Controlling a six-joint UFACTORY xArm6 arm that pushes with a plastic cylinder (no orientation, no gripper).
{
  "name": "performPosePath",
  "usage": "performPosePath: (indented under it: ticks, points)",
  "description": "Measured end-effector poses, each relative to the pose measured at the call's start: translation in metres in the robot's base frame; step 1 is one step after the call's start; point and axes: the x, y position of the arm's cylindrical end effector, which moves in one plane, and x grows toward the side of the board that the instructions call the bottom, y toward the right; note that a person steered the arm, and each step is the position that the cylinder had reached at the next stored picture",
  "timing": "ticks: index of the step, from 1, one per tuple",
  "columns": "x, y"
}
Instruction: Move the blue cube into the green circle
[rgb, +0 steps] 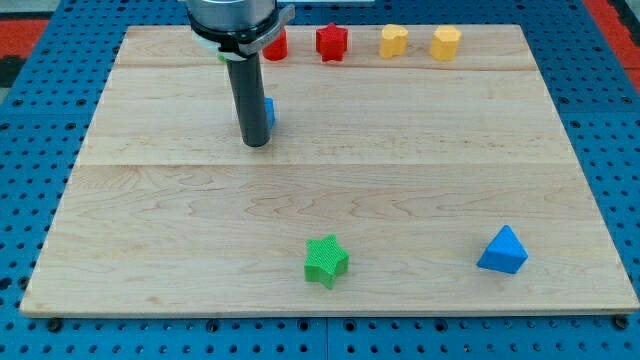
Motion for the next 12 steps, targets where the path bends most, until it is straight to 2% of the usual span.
performPosePath:
  ticks: [2,4,5,6,7,8,10,12]
  points:
    - [-0.036,-0.015]
    - [-0.055,-0.005]
    - [-0.057,-0.041]
    - [-0.057,-0.042]
    - [-0.043,0.024]
    - [-0.064,0.075]
    - [-0.104,-0.050]
    - [-0.081,-0.107]
